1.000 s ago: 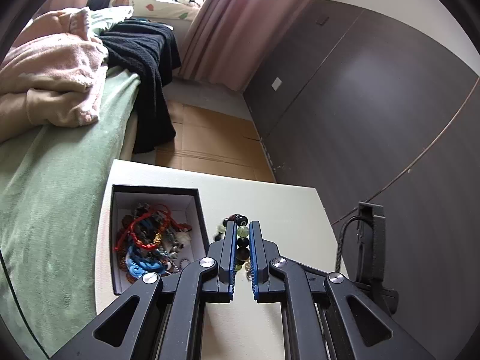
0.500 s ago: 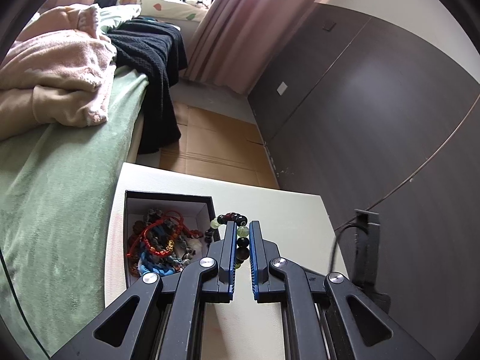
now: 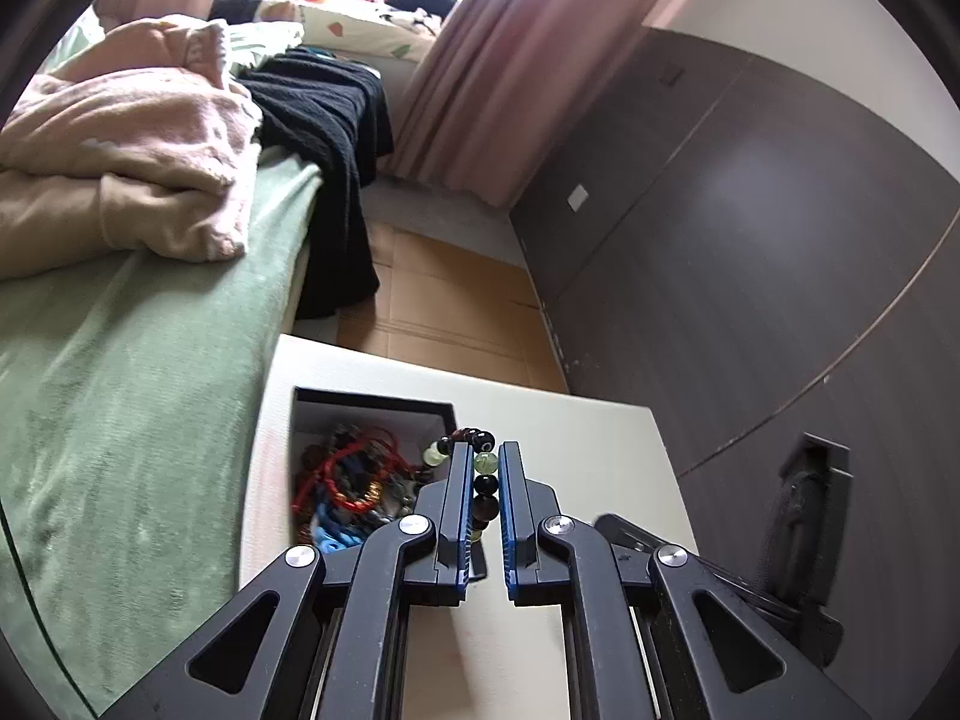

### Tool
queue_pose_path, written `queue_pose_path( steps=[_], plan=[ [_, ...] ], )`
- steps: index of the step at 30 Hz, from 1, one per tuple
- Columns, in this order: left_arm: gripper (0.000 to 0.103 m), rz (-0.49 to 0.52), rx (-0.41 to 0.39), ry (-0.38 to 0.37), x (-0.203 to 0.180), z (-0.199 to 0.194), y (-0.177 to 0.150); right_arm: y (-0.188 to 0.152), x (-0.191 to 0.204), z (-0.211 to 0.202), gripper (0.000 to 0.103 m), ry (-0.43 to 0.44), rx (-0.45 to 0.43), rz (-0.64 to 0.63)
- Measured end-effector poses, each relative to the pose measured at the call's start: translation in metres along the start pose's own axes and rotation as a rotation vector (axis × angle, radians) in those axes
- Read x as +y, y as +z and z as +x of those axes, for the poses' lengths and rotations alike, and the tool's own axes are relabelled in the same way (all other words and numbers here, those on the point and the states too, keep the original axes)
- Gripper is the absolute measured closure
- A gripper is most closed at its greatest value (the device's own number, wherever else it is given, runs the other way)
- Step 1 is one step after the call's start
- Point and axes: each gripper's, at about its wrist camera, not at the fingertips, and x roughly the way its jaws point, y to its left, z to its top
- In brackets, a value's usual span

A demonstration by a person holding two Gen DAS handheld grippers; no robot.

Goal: Organize jewelry
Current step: 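Lift the butterfly bracelet with the left tool and carry it over the box, then lower the butterfly bracelet into the black box and open the left tool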

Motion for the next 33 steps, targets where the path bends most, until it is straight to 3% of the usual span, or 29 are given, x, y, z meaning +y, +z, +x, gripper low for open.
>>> queue_pose_path(
  steps=[4,7,11,19,29,30,32,33],
  plan=[
    [0.091,-0.048,-0.01,0.026,0.013,0.002,0.003,-0.002,0.008,-0.011,0.098,0.028,-0.027,-0.011],
    [0.064,-0.094,0.041,0.025,0.024,0.009,0.003,-0.002,0.013,-0.018,0.098,0.048,-0.043,-0.016],
    [0.05,-0.078,-0.002,0.06,0.026,0.001,0.004,-0.003,0.021,-0.02,0.098,0.08,-0.057,-0.02],
    [0.049,-0.105,-0.035,0.062,0.037,-0.008,0.009,-0.002,0.045,-0.022,0.098,0.186,-0.096,-0.042],
    [0.049,-0.128,-0.055,0.067,0.044,-0.015,0.012,0.004,0.076,0.006,0.098,0.356,-0.072,-0.012],
    [0.049,-0.124,-0.056,0.068,0.043,-0.015,0.012,0.005,0.078,0.011,0.097,0.373,-0.063,-0.008],
    [0.049,-0.114,-0.054,0.07,0.042,-0.015,0.012,0.004,0.081,0.025,0.075,0.365,-0.009,-0.004],
    [0.049,-0.11,-0.052,0.069,0.042,-0.014,0.012,0.003,0.08,0.03,0.055,0.347,0.015,0.004]
  ],
)
